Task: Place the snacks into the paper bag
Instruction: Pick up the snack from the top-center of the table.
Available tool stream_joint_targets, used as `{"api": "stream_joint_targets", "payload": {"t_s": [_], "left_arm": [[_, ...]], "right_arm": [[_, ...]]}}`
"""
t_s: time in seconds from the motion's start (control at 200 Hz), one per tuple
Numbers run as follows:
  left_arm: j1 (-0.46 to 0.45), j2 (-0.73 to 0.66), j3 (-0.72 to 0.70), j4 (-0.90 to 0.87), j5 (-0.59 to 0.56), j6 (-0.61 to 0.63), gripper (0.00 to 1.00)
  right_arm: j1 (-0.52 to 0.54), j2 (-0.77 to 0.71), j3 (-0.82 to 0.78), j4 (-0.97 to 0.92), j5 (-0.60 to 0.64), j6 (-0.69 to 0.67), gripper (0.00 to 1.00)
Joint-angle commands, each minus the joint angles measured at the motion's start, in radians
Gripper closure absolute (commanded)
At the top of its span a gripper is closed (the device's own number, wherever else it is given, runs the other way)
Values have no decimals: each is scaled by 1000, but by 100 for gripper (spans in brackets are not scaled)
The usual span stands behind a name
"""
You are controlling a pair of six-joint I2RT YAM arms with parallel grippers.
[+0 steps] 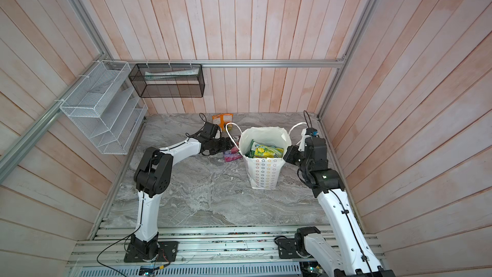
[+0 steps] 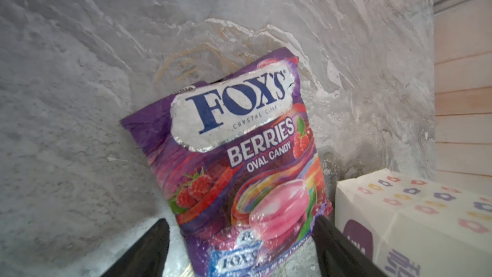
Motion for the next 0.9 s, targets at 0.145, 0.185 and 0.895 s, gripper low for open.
{"api": "stream_joint_targets", "payload": {"t_s": [0.145,0.185,0.895], "left_arm": [[4,63,49,-30,-32,-22,26],[3,69,54,-29,-36,-25,29],[18,-60,-64,70,56,-95,100]], "right_arm": [[-8,-27,-1,30,3,-5,100],[-7,-27,-1,28,4,-5,100],[-7,-27,13,17,9,-8,100]]}}
